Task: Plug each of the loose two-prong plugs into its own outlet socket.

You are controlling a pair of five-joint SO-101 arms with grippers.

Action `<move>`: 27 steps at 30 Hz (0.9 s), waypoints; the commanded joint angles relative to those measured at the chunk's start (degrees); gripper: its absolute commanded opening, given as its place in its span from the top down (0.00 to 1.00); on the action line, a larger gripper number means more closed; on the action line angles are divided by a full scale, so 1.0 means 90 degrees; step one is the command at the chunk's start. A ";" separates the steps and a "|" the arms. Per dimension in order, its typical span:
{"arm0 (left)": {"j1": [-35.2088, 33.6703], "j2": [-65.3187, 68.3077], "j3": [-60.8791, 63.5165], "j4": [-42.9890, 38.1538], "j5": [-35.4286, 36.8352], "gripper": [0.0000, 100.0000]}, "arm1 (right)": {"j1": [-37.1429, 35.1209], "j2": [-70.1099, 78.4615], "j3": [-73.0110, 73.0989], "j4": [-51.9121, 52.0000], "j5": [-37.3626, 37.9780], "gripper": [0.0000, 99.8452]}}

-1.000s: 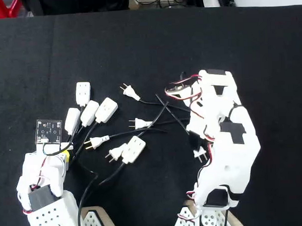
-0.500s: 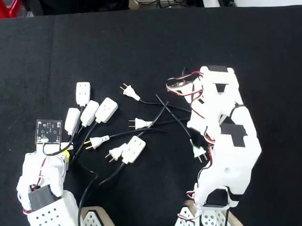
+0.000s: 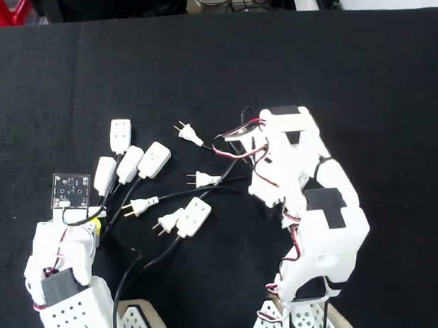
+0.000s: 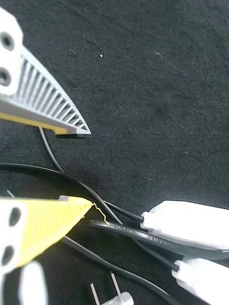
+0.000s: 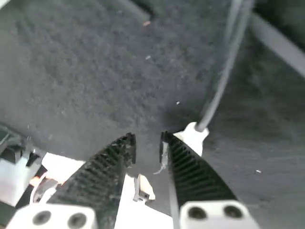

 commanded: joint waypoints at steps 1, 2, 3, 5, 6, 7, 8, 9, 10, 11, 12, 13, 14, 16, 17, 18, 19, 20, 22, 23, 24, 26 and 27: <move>-0.0034 -0.0039 0.0112 -0.0107 -0.0059 0.79 | 0.0342 -0.0337 -0.0015 -0.0215 -0.0117 0.90; -0.0034 -0.0039 0.0112 -0.0107 -0.0059 0.79 | 0.0440 -0.0357 -0.0015 -0.0225 -0.0117 0.90; -0.0034 -0.0039 0.0112 -0.0107 -0.0059 0.79 | 0.0508 -0.0376 -0.0015 -0.0205 -0.0088 0.90; -0.0034 -0.0039 0.0112 -0.0107 -0.0059 0.79 | 0.0586 -0.0376 -0.0024 -0.0195 -0.0088 0.90; -0.0034 -0.0039 0.0112 -0.0107 -0.0059 0.79 | 0.0586 -0.0376 -0.0024 -0.0195 -0.0088 0.90; -0.0034 -0.0039 0.0112 -0.0107 -0.0059 0.79 | 0.0586 -0.0376 -0.0024 -0.0195 -0.0098 0.90; -0.0034 -0.0039 0.0112 -0.0107 -0.0059 0.79 | 0.0576 -0.0376 -0.0024 -0.0195 -0.0107 0.90; -0.0034 -0.0039 0.0112 -0.0107 -0.0059 0.79 | 0.0567 -0.0386 -0.0044 -0.0195 -0.0107 0.90; -0.0034 -0.0039 0.0112 -0.0107 -0.0059 0.79 | 0.0557 -0.0396 -0.0093 -0.0176 -0.0107 0.90; -0.0034 -0.0039 0.0112 -0.0107 -0.0059 0.79 | 0.0557 -0.0444 -0.0151 -0.0117 -0.0098 0.90; -0.0034 -0.0039 0.0112 -0.0107 -0.0059 0.79 | 0.0567 -0.0513 -0.0239 -0.0020 -0.0088 0.90; -0.0034 -0.0039 0.0112 -0.0107 -0.0059 0.79 | 0.0576 -0.0620 -0.0327 0.0107 -0.0078 0.90; -0.0034 -0.0039 0.0112 -0.0107 -0.0059 0.79 | 0.0576 -0.0728 -0.0405 0.0225 -0.0078 0.90; -0.0034 -0.0039 0.0112 -0.0107 -0.0059 0.79 | 0.0576 -0.0962 -0.0464 0.0381 -0.0078 0.90; -0.0034 -0.0039 0.0112 -0.0107 -0.0059 0.79 | 0.0567 -0.1031 -0.0444 0.0381 -0.0078 0.90; -0.0034 -0.0039 0.0112 -0.0107 -0.0059 0.79 | 0.0567 -0.1070 -0.0415 0.0391 -0.0078 0.90; -0.0034 -0.0039 0.0112 -0.0107 -0.0059 0.79 | 0.0567 -0.1060 -0.0357 0.0361 -0.0078 0.90; -0.0034 -0.0039 0.0112 -0.0107 -0.0059 0.79 | 0.0576 -0.1031 -0.0288 0.0283 -0.0078 0.90; -0.0034 -0.0039 0.0112 -0.0107 -0.0059 0.79 | 0.0596 -0.0923 -0.0073 0.0029 -0.0078 0.90; -0.0034 -0.0039 0.0112 -0.0107 -0.0059 0.79 | 0.0615 -0.0845 0.0034 -0.0098 -0.0078 0.90; -0.0034 -0.0039 0.0112 -0.0098 -0.0059 0.79 | 0.0664 -0.0777 0.0093 -0.0244 -0.0078 0.90; -0.0034 -0.0039 0.0112 -0.0098 -0.0059 0.79 | 0.0791 -0.0630 0.0132 -0.0459 -0.0078 0.90; -0.0034 -0.0039 0.0112 -0.0098 -0.0059 0.79 | 0.0869 -0.0562 0.0142 -0.0527 -0.0078 0.90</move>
